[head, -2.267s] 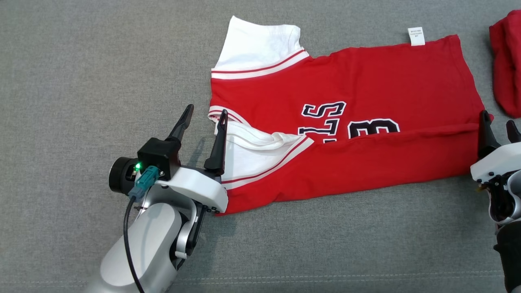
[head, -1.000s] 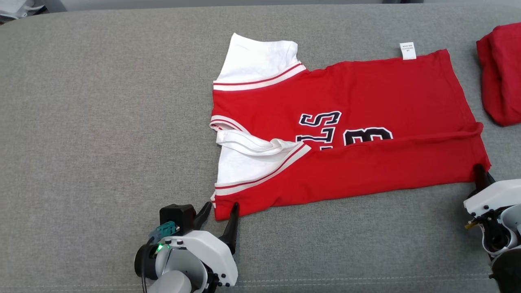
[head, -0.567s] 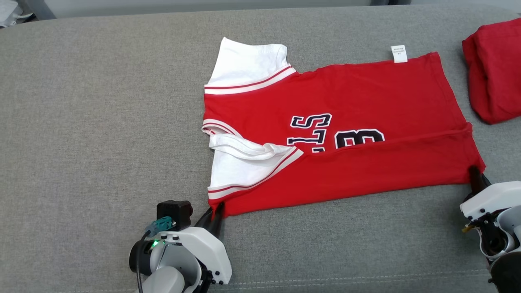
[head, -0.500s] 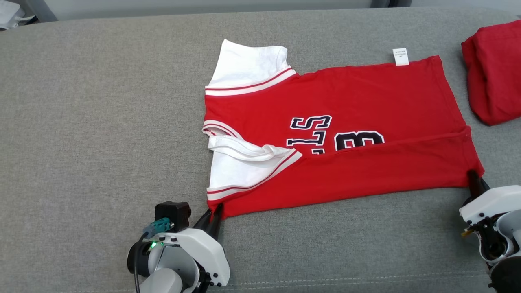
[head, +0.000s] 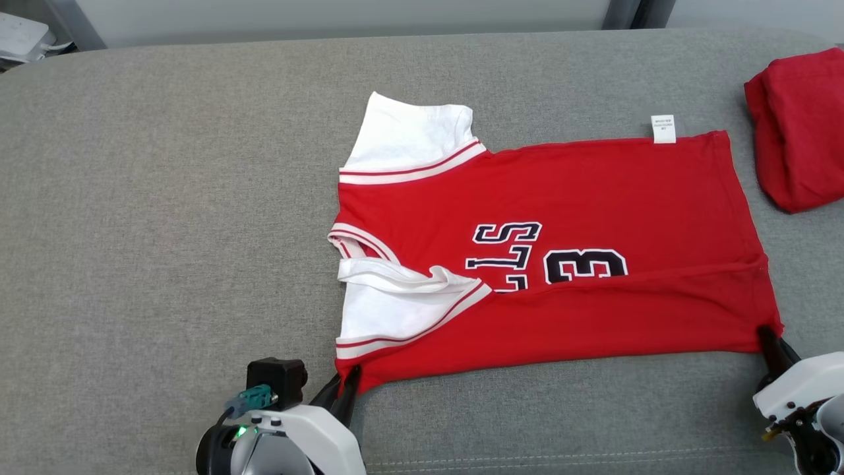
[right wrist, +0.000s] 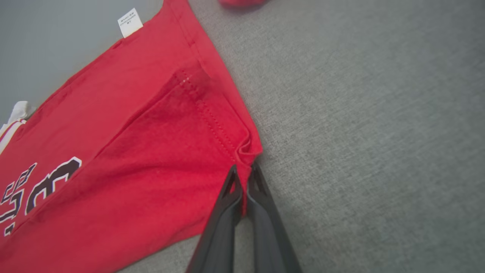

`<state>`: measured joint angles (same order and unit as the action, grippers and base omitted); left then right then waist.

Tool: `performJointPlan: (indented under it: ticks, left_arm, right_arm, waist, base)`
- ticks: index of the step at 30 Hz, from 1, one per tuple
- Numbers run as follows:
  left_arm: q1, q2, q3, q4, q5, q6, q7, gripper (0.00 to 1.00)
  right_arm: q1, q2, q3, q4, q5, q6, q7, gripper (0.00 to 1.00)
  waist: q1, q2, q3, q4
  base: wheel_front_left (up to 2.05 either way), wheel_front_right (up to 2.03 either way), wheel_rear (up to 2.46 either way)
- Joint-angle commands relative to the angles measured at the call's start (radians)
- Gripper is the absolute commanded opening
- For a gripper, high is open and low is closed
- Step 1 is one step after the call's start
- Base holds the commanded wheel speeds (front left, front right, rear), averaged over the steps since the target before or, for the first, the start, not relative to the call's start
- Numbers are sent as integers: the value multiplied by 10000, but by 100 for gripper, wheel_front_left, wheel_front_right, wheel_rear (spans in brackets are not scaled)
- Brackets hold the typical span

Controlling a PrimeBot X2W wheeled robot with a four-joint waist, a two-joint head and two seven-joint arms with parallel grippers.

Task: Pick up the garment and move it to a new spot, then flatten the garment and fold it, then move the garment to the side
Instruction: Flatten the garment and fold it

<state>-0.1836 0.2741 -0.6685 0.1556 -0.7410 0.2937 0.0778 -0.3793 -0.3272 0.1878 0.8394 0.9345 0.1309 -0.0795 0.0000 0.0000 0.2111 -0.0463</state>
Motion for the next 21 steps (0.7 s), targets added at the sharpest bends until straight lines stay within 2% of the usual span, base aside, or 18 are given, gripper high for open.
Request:
performJointPlan:
  ticks: [1, 8, 9, 10, 11, 12, 13, 14, 21]
  left_arm:
    - [12, 264, 300, -407, 21, 179, 40, 0]
    - [560, 459, 350, -1082, -91, 595, 238, 0]
    - [580, 452, 365, -1088, -105, 625, 231, 32]
    - [597, 450, 357, -1074, -121, 637, 256, 49]
    - [613, 448, 353, -1050, -135, 646, 268, 83]
    - [616, 446, 350, -1020, -138, 659, 273, 100]
    - [618, 441, 345, -984, -143, 668, 280, 100]
    - [617, 445, 328, -946, -140, 680, 304, 100]
    - [680, 557, 608, -861, 85, 1166, -87, 100]
  right_arm:
    - [372, -341, 166, -243, -13, -2, 75, 0]
    - [810, -224, -112, -431, -535, -2, 441, 0]
    - [801, -150, -191, -408, -567, -2, 487, 0]
    - [788, -76, -254, -383, -613, -2, 536, 0]
    - [775, 0, -293, -359, -679, -2, 587, 14]
    - [760, 68, -342, -342, -740, -2, 619, 37]
    - [752, 123, -397, -321, -804, -2, 639, 63]
    - [746, 166, -450, -301, -884, -2, 643, 100]
    - [746, 122, -1072, -34, -2009, -2, -208, 100]
  waist:
    - [0, 0, -15, -12]
    - [0, 0, -104, -167]
    - [0, 0, -119, -185]
    - [0, 0, -142, -202]
    - [0, 0, -182, -225]
    - [0, 0, -205, -239]
    - [0, 0, -239, -251]
    - [0, 0, -269, -260]
    - [0, 0, -644, -324]
  base:
    - [0, 0, 0]
    - [0, 0, 0]
    - [0, 0, 0]
    - [0, 0, 0]
    - [0, 0, 0]
    - [0, 0, 0]
    - [0, 0, 0]
    - [0, 0, 0]
    - [0, 0, 0]
